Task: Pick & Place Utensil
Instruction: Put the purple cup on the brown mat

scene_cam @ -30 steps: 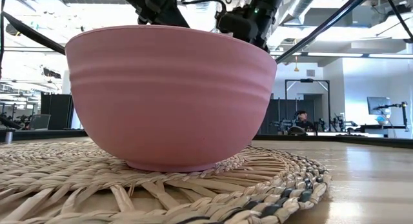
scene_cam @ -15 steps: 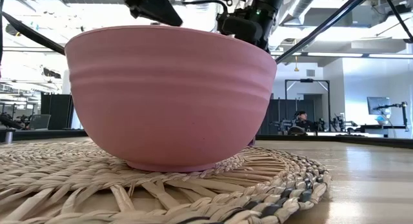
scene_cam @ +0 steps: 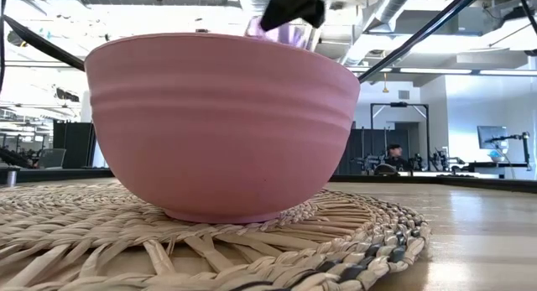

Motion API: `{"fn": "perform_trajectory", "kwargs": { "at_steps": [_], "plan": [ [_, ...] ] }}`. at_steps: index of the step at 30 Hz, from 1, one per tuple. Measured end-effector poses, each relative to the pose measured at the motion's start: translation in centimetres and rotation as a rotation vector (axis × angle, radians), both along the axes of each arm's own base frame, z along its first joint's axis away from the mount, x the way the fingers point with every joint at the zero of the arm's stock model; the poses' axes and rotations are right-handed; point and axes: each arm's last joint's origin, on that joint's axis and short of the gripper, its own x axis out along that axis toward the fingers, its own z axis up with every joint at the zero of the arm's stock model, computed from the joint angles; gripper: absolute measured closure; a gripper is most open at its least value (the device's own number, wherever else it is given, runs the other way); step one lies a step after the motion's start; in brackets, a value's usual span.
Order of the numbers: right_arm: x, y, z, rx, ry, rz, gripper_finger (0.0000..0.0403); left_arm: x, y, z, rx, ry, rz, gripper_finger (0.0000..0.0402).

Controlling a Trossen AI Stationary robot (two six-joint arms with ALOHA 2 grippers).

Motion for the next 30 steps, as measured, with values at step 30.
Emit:
{"fn": "perform_trajectory", "kwargs": {
  "at_steps": [30],
  "plan": [
    [7.9,2.8,-4.3,0.004,0.147,0.238,0.0343,-2.7,-0.3,0.7,-0.025,0.01,-0.029,0.0392]
  ]
}}
